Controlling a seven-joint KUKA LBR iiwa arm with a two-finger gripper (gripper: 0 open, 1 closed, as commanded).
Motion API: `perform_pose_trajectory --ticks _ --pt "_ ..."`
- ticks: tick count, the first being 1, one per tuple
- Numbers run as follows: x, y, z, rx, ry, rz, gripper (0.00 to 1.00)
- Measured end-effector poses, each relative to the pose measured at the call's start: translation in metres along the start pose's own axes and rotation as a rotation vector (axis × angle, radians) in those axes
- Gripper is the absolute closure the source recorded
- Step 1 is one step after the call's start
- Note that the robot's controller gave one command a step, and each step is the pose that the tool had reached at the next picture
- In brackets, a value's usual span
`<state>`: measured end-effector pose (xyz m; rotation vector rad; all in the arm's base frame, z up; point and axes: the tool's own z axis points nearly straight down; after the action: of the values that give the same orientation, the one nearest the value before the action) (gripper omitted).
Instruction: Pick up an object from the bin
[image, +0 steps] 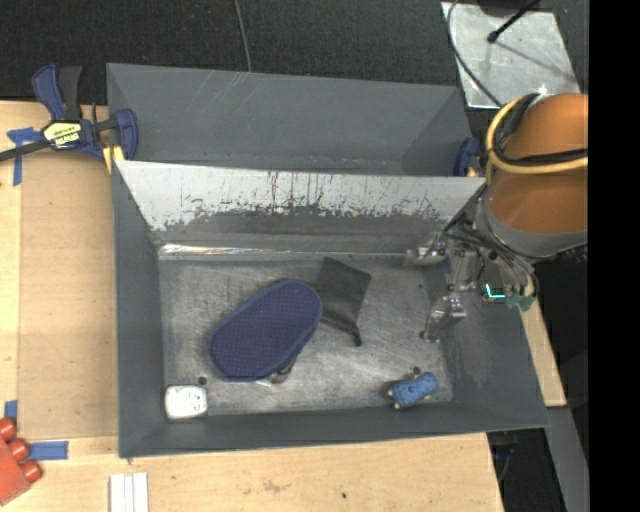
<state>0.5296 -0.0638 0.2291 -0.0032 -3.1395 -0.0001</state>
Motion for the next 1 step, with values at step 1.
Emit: perform_pose_trajectory --ticks 1 --pt "-0.0437 0.0375 0.0975 -0.001 0.000 -0.309 0.00"
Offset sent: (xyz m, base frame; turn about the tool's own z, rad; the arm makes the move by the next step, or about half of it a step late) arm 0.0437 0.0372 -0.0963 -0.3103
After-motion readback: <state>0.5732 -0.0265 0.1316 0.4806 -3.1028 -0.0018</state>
